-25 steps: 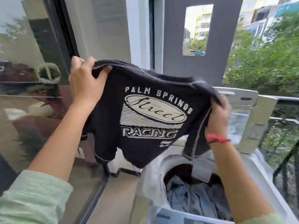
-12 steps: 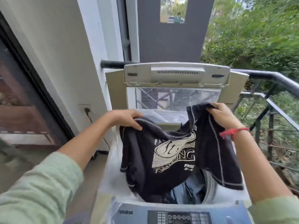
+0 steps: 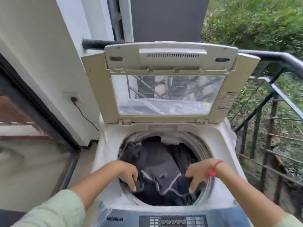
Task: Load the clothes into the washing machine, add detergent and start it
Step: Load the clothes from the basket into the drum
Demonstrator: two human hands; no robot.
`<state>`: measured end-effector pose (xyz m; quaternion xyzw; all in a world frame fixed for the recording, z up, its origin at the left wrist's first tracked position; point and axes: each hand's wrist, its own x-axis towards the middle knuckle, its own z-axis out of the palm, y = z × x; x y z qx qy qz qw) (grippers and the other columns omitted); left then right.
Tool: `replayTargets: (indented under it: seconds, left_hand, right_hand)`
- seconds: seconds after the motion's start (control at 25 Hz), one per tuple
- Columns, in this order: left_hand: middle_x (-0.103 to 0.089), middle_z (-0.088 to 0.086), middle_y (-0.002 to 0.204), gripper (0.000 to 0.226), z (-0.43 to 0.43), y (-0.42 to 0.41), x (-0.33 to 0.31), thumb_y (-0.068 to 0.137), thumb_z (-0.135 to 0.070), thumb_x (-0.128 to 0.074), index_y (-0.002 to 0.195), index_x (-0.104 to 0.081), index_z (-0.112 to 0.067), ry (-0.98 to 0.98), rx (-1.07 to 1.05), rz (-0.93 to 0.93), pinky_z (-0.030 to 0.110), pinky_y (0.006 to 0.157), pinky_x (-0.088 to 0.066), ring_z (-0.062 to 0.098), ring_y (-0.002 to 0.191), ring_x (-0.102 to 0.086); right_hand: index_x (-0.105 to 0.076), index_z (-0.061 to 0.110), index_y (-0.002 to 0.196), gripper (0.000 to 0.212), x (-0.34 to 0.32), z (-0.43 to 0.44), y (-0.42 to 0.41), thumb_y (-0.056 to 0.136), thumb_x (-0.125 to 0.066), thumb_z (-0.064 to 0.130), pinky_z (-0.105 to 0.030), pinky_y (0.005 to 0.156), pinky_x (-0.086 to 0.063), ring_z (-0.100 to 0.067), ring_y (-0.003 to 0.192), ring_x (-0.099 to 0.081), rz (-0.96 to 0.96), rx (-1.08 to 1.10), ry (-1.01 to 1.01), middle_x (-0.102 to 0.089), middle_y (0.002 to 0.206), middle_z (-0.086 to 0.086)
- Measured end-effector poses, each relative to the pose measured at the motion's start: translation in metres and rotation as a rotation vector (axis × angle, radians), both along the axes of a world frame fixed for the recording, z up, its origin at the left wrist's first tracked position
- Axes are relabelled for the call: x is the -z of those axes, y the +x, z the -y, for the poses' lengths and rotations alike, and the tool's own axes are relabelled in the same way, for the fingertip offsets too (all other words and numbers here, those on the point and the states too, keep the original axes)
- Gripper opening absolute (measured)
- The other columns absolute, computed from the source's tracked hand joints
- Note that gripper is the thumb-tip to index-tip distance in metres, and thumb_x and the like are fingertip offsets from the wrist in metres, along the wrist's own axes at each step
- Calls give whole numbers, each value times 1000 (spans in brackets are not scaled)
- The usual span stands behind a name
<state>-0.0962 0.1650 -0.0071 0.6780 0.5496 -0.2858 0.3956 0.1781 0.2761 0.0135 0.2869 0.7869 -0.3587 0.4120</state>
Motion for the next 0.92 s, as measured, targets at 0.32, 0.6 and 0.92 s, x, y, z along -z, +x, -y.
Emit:
replayTargets:
  seconds: [0.32,0.6,0.92]
  left_hand:
    - [-52,3,124,46,-37,21,28,89,-42,-54,129,-48,-20,336,-398,184,34,93,-42,21,113,-49]
    - [-47,-4,131,41,21,-13,10,88,-39,-58,126,-51,-28,648,-534,299,30,103,-34,14,124,-40]
    - [-48,-12,120,41,215,-89,-28,82,-47,-53,115,-59,-23,1337,-1106,192,17,99,-25,1,124,-32]
  right_hand:
    - [-14,29,149,96,124,-4,-39,74,-73,34,-52,107,-33,-38,140,-22,187,-161,419,-9,158,-5]
    - [-54,13,128,49,114,10,-79,85,-62,35,-37,97,-47,-25,110,-58,245,-195,201,-56,133,-6]
    - [-48,24,133,43,-53,139,-199,92,-58,30,-20,97,-39,-4,116,-49,-1110,287,287,-53,128,9]
